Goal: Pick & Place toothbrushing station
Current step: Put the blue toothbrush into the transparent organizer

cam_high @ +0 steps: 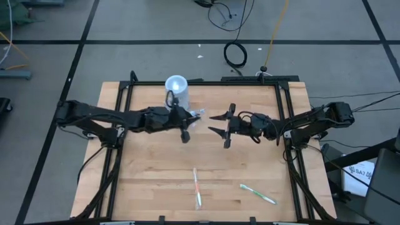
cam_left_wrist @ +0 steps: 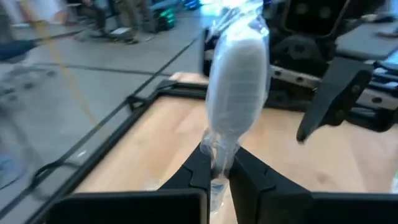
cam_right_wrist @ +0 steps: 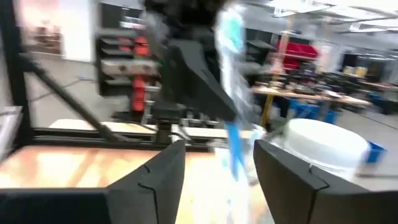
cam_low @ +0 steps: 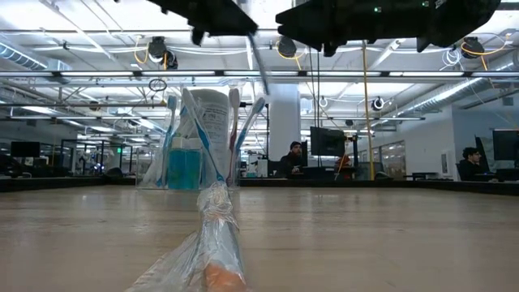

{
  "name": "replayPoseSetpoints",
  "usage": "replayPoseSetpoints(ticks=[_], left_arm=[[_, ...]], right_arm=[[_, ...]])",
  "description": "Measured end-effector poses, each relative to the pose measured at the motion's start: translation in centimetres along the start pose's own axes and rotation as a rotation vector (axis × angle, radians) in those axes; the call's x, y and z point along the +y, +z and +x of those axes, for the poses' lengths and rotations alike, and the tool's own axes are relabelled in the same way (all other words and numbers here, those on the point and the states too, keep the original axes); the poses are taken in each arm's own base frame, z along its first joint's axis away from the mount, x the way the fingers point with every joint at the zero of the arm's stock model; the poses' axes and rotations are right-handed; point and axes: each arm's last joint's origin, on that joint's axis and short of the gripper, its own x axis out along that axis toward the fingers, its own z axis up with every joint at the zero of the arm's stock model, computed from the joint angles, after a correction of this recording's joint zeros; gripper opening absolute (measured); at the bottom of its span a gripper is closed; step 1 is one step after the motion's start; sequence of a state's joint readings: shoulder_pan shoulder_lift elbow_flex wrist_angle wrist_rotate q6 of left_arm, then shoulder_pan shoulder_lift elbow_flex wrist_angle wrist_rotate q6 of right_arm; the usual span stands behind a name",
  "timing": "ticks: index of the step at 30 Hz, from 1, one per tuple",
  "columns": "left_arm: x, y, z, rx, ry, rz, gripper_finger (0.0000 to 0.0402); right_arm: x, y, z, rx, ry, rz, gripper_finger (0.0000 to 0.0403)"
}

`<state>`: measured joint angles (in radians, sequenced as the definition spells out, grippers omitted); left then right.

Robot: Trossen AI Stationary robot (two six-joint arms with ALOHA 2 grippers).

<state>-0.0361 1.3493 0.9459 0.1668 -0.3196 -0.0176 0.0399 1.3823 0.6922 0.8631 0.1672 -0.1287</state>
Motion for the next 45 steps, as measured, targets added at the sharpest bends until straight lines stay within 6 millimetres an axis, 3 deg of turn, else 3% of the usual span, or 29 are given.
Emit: replayPoseSetpoints(ticks=[7, 12, 23, 28, 37, 45], left_arm=[[0.7, 1.1, -3.3, 0.028, 0.184, -0.003, 0.0037], [1.5, 0.3, -3.7, 0.104, 0.317, -0.043, 0.0028], [2.1, -4.8, 1.6, 0.330, 0.352, -0.076, 0.0032], [2.7, -6.4, 3.1, 0.383, 0.367, -0.092, 0.0032], [4.0, -7.4, 4.1, 0.435, 0.328, -0.151, 0.0055], [4.5, -7.0, 4.0, 0.427, 0.293, -0.145, 0.0057]], right_arm=[[-0.2, -0.4, 0.0, 0.050, -0.068, -0.001, 0.0201], [-0.2, -0.4, 0.0, 0.046, -0.067, 0.000, 0.0203], [-0.2, -0.4, 0.0, 0.046, -0.064, 0.004, 0.0205], [-0.2, -0.4, 0.0, 0.046, -0.064, 0.004, 0.0203], [-0.2, -0.4, 0.0, 0.051, -0.063, 0.003, 0.0201], [-0.2, -0.5, 0.0, 0.052, -0.062, 0.003, 0.0201]])
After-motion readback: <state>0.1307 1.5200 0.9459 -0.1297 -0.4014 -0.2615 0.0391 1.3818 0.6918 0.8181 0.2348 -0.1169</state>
